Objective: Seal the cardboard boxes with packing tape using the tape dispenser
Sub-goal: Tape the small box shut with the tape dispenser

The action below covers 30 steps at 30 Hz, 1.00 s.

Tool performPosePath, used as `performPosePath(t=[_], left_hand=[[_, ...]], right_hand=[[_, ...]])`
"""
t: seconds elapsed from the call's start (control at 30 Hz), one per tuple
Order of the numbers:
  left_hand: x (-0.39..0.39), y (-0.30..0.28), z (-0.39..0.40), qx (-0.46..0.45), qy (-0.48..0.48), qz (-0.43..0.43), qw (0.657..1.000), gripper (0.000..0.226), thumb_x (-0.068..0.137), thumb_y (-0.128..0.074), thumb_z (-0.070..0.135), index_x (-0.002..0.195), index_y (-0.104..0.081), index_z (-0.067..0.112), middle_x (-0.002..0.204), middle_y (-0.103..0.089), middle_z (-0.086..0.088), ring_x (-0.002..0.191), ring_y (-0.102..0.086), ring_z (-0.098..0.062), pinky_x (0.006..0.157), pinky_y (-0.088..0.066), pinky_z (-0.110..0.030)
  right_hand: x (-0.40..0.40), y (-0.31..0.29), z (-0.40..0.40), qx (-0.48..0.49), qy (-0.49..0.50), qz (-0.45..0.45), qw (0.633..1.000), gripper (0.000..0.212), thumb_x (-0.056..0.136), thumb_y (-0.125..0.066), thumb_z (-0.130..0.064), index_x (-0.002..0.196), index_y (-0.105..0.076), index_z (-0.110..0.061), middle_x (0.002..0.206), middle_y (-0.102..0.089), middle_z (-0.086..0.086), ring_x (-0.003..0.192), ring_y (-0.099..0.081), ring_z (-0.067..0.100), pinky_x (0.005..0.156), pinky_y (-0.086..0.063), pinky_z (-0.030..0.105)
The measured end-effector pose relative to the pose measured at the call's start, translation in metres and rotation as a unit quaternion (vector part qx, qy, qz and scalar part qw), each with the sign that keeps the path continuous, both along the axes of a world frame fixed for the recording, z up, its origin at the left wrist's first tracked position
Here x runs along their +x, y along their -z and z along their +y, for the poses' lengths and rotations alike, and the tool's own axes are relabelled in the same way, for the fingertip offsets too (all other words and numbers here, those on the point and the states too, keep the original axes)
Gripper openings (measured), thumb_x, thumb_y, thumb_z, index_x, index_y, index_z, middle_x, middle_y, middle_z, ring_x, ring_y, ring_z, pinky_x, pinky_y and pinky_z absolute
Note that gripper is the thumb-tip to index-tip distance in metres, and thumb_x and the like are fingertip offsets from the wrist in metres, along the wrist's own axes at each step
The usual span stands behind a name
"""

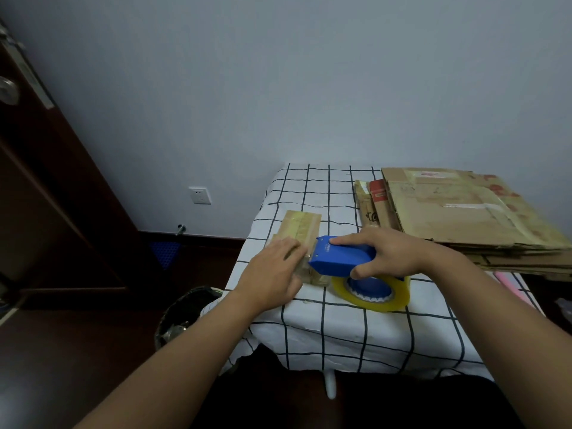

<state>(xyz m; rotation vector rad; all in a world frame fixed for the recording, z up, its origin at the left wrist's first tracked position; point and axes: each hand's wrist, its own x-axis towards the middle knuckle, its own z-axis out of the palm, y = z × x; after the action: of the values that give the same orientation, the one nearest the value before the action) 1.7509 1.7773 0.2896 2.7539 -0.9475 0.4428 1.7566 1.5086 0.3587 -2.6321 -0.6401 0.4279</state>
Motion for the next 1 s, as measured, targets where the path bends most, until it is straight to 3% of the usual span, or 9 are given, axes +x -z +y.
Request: performPosePath(t=[0.13,0.3,0.47,0.57,0.67,0.83,1.0], left_hand=[[-0.001,0.008,-0.003,-0.031,-0.007,0.003,0.999,0.057,0.08,-0.051,0.028,0.134,-0.053,0.01,0.136,-0.053,-0.006,0.12,-0.052,-0.025,0.096,-0.051,-0.04],[0.0,0.009,-0.003,-0.048,-0.009,0.007,0.999,0.055,0.084,-0.056,0.031,0.137,-0.054,0.017,0.136,-0.056,-0.004,0.122,-0.053,-0.025,0.092,-0.052,-0.038],[-0.002,0.007,-0.003,-0.055,-0.013,-0.008,0.998,0.051,0.08,-0.074,0.021,0.129,-0.064,0.014,0.131,-0.063,-0.006,0.119,-0.06,-0.026,0.093,-0.052,-0.037],[-0.004,0.004,-0.006,-0.06,-0.018,-0.012,0.998,0.046,0.084,-0.073,0.021,0.129,-0.064,0.014,0.131,-0.063,-0.006,0.12,-0.059,-0.026,0.094,-0.05,-0.037],[-0.004,0.002,-0.008,-0.059,-0.014,-0.024,0.998,0.04,0.088,-0.071,0.021,0.127,-0.066,0.012,0.128,-0.064,-0.008,0.116,-0.061,-0.028,0.091,-0.052,-0.039],[-0.002,0.002,-0.008,-0.046,0.0,-0.049,0.998,0.035,0.089,-0.071,0.018,0.123,-0.067,0.008,0.121,-0.067,-0.013,0.109,-0.064,-0.032,0.087,-0.053,-0.041],[0.002,0.006,-0.009,-0.048,0.014,-0.092,0.994,0.032,0.085,-0.075,0.012,0.116,-0.07,0.006,0.112,-0.069,-0.015,0.097,-0.068,-0.034,0.076,-0.057,-0.041]], right_hand=[[0.001,0.001,0.0,0.0,0.004,0.0,1.0,0.067,0.085,-0.071,-0.049,0.139,-0.034,-0.063,0.114,-0.045,-0.008,0.101,-0.048,0.015,0.094,-0.044,0.035],[-0.001,-0.001,-0.004,0.047,0.002,0.012,0.999,0.061,0.084,-0.074,-0.045,0.125,-0.037,-0.072,0.112,-0.044,-0.02,0.099,-0.05,0.008,0.083,-0.042,0.023],[-0.006,-0.014,-0.011,0.003,-0.004,0.029,1.0,0.058,0.082,-0.073,-0.047,0.119,-0.039,-0.076,0.123,-0.048,-0.011,0.102,-0.053,0.013,0.088,-0.049,0.034],[-0.006,-0.021,-0.006,-0.043,0.0,0.038,0.998,0.061,0.081,-0.072,-0.048,0.13,-0.041,-0.069,0.126,-0.048,-0.007,0.103,-0.054,0.017,0.09,-0.051,0.038],[-0.001,-0.025,0.009,-0.101,-0.007,0.043,0.994,0.067,0.08,-0.071,-0.05,0.14,-0.042,-0.058,0.124,-0.05,-0.006,0.101,-0.054,0.015,0.086,-0.049,0.032],[0.011,-0.036,0.034,-0.155,-0.002,0.071,0.985,0.062,0.077,-0.072,-0.05,0.135,-0.049,-0.055,0.12,-0.045,-0.008,0.102,-0.05,0.015,0.088,-0.047,0.033],[0.028,-0.05,0.05,-0.186,0.003,0.109,0.977,0.056,0.073,-0.075,-0.05,0.127,-0.062,-0.045,0.106,-0.053,-0.016,0.093,-0.055,0.008,0.075,-0.048,0.027]])
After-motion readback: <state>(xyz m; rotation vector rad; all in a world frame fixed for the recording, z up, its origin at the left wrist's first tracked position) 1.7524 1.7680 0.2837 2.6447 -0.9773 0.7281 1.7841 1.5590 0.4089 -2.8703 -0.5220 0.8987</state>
